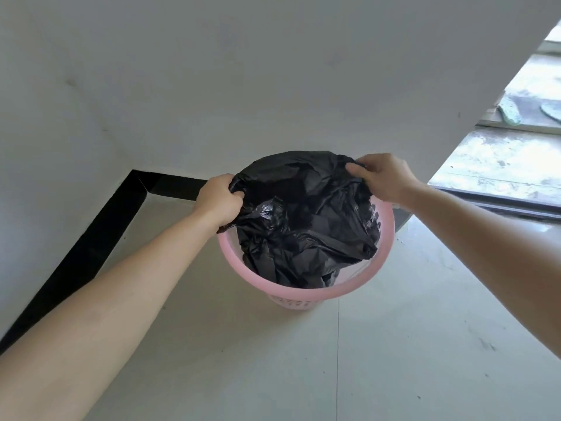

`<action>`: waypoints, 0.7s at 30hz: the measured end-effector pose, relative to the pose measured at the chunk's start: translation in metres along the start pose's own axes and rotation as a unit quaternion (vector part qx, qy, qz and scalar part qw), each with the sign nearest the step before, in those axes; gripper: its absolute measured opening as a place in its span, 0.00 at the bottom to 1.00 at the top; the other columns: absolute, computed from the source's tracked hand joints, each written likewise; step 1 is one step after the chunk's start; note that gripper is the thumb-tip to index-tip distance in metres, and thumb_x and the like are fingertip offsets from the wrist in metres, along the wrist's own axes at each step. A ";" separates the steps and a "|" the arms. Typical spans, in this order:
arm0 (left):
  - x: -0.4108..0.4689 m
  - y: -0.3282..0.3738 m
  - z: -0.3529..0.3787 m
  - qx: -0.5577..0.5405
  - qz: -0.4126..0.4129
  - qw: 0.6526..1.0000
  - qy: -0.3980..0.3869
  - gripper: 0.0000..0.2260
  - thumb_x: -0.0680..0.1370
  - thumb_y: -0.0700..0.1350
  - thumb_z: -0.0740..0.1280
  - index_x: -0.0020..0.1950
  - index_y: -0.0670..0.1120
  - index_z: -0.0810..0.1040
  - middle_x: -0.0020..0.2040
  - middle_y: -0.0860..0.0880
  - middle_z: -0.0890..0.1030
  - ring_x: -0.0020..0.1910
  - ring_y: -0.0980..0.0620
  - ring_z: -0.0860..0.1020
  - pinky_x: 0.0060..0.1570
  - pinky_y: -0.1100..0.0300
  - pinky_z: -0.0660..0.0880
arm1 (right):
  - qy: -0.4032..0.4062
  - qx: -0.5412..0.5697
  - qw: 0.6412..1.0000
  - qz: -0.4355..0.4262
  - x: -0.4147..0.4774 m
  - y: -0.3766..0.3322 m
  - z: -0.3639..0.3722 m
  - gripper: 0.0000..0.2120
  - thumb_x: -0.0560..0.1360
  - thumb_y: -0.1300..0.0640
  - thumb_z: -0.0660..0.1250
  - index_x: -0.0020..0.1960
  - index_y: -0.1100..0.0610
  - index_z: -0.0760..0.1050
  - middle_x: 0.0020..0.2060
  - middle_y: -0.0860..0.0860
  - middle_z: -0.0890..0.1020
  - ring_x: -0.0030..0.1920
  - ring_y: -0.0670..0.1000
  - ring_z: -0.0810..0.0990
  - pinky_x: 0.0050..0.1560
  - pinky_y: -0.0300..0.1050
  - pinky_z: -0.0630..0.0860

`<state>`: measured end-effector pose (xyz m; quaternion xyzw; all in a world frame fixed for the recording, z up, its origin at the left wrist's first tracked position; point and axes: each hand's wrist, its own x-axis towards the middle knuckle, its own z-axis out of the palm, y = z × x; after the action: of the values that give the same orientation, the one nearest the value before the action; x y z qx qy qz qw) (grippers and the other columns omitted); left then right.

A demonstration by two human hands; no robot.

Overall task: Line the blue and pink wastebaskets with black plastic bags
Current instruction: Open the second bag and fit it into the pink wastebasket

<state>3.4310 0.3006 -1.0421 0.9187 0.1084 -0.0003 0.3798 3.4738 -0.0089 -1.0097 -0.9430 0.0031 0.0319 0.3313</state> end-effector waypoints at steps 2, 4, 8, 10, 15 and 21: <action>0.001 -0.003 -0.002 -0.005 0.004 1.000 -0.002 0.08 0.77 0.41 0.65 0.55 0.46 0.79 0.49 0.46 0.82 0.49 0.42 0.79 0.51 0.51 0.75 | -0.023 0.116 0.991 0.059 -0.010 0.003 -0.005 0.11 0.79 0.46 0.66 0.51 0.50 0.85 0.41 0.47 0.86 0.33 0.40 0.81 0.32 0.32 0.74; 0.002 -0.005 -0.005 0.002 0.008 1.000 0.005 0.07 0.77 0.41 0.65 0.54 0.47 0.79 0.47 0.47 0.81 0.48 0.42 0.78 0.47 0.52 0.74 | -0.049 0.228 0.966 0.110 -0.020 0.007 -0.007 0.08 0.80 0.57 0.66 0.52 0.55 0.85 0.43 0.53 0.87 0.33 0.43 0.83 0.33 0.35 0.79; 0.001 0.000 -0.001 0.035 0.023 0.999 0.031 0.09 0.76 0.42 0.66 0.56 0.47 0.78 0.49 0.46 0.81 0.50 0.41 0.78 0.47 0.53 0.73 | -0.023 0.298 0.936 0.186 -0.034 0.019 0.004 0.07 0.78 0.66 0.67 0.55 0.64 0.80 0.46 0.60 0.85 0.41 0.54 0.82 0.46 0.47 0.83; -0.002 0.003 0.003 0.050 0.016 0.997 0.051 0.11 0.76 0.42 0.66 0.58 0.47 0.77 0.51 0.47 0.81 0.51 0.41 0.78 0.46 0.54 0.71 | -0.018 0.310 0.924 0.223 -0.038 0.023 0.009 0.08 0.76 0.65 0.69 0.54 0.69 0.78 0.44 0.60 0.82 0.43 0.55 0.78 0.48 0.51 0.81; -0.002 0.004 -0.002 0.007 -0.032 0.994 0.101 0.12 0.74 0.40 0.63 0.57 0.47 0.76 0.51 0.45 0.81 0.46 0.43 0.75 0.43 0.53 0.71 | 0.074 0.333 0.901 0.267 -0.042 0.022 -0.002 0.22 0.81 0.41 0.58 0.57 0.58 0.78 0.49 0.53 0.82 0.49 0.55 0.83 0.38 0.45 0.79; -0.012 0.026 -0.009 0.210 0.060 0.960 0.175 0.29 0.74 0.59 0.66 0.69 0.45 0.67 0.66 0.38 0.68 0.65 0.35 0.66 0.60 0.41 0.66 | 0.077 0.299 0.930 0.201 -0.045 -0.001 -0.003 0.38 0.66 0.29 0.69 0.67 0.52 0.71 0.54 0.49 0.79 0.51 0.50 0.82 0.40 0.46 0.80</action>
<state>3.4233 0.2865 -1.0168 0.9682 0.1156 0.1608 0.1527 3.4290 -0.0104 -1.0036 -0.7797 0.2274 0.0224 0.5830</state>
